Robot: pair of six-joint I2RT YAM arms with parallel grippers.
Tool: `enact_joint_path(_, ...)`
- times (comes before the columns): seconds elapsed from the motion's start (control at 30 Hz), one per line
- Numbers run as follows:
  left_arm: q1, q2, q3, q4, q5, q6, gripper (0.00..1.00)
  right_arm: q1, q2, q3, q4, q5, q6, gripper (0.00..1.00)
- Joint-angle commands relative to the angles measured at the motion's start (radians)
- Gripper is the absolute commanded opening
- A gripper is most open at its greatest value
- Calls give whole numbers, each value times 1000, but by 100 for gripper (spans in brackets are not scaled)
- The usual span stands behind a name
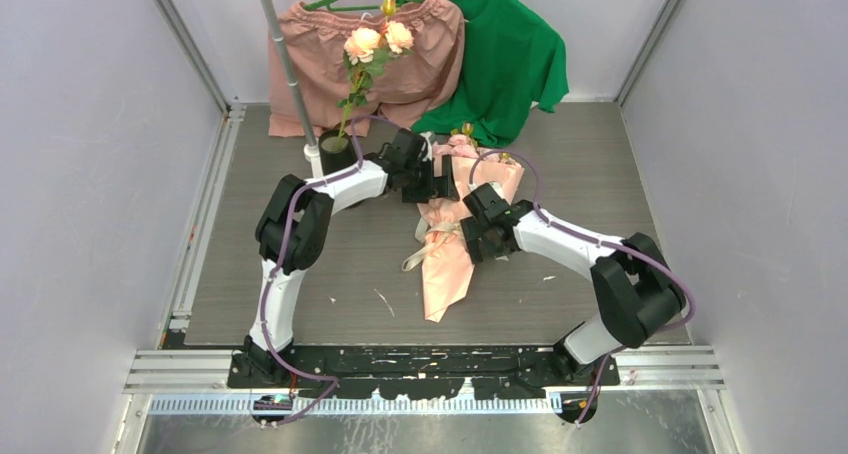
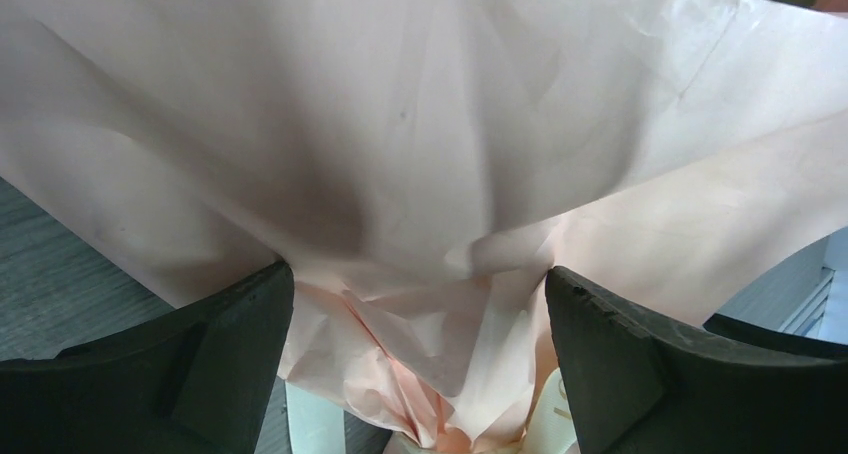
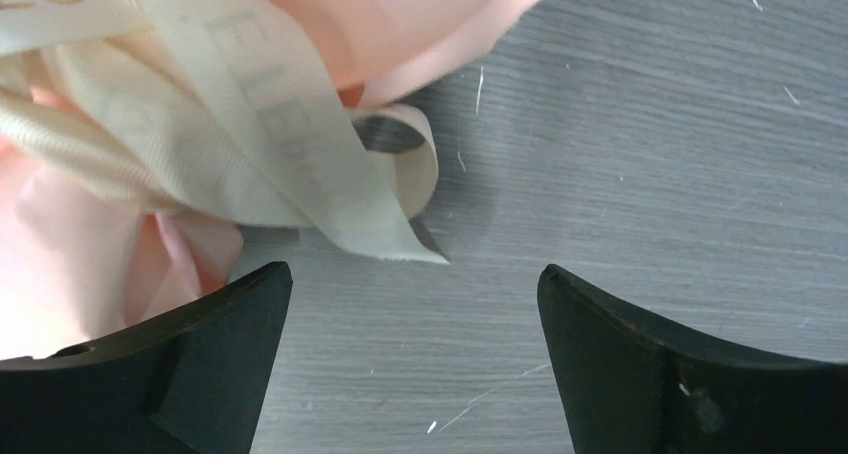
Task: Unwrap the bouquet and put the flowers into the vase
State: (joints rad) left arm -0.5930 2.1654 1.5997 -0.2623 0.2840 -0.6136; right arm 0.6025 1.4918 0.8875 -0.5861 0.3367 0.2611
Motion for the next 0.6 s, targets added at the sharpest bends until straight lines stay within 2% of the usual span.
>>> enact_joint_path(0.0,7,9,18,1,11,12,97,-20,60,77,42,21,-75,98)
enact_joint_path(0.17,16,0,8,-1,13,20,97,-51,92,88,68,6,-108,94)
enact_joint_path(0.3,24,1,0,5,18,17,97,-70,96,76,97,-39,-100,79)
enact_joint_path(0.37,26,4,0,6,25,15,97,-71,96,77,95,-50,-95,55)
enact_joint_path(0.57,32,-1,-7,5,21,15,97,-70,51,67,80,-74,-73,19)
